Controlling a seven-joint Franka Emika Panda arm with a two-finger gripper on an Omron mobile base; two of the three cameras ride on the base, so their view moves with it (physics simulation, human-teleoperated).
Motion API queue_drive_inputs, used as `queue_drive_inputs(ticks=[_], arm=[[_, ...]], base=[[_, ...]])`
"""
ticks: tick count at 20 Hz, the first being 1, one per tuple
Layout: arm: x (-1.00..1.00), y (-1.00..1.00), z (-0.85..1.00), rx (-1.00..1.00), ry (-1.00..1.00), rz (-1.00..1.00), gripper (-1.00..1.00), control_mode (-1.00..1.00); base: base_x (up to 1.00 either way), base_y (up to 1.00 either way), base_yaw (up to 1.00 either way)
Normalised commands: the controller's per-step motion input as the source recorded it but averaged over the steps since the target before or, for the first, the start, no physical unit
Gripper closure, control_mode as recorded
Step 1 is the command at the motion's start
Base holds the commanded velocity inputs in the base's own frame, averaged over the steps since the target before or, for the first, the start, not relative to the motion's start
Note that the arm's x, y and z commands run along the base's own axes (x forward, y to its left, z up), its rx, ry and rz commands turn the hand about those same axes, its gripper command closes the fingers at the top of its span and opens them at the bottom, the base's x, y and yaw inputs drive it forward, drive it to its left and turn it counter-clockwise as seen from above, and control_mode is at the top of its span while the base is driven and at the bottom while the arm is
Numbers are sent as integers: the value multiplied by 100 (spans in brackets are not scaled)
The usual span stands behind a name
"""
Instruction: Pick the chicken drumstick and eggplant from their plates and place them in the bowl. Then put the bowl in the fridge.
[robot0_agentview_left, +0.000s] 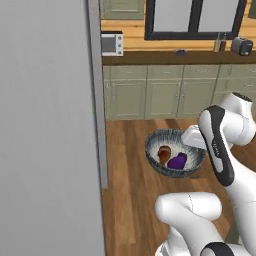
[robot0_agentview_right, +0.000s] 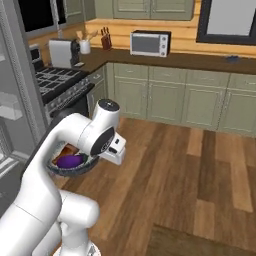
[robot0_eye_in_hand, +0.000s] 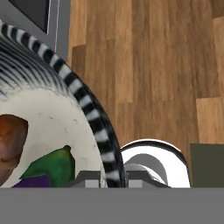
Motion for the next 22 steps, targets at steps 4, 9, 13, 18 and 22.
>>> queue_drive_inputs(ticks=[4, 9, 13, 18, 22], arm=[[0, 0, 0, 0, 0, 0, 100, 100], [0, 0, 0, 0, 0, 0, 100, 100], [0, 0, 0, 0, 0, 0, 100, 100], [0, 0, 0, 0, 0, 0, 100, 100], [0, 0, 0, 0, 0, 0, 100, 100]], base=[[19, 0, 46], [39, 1, 52], [30, 0, 58], [40, 1, 53], [24, 16, 45]])
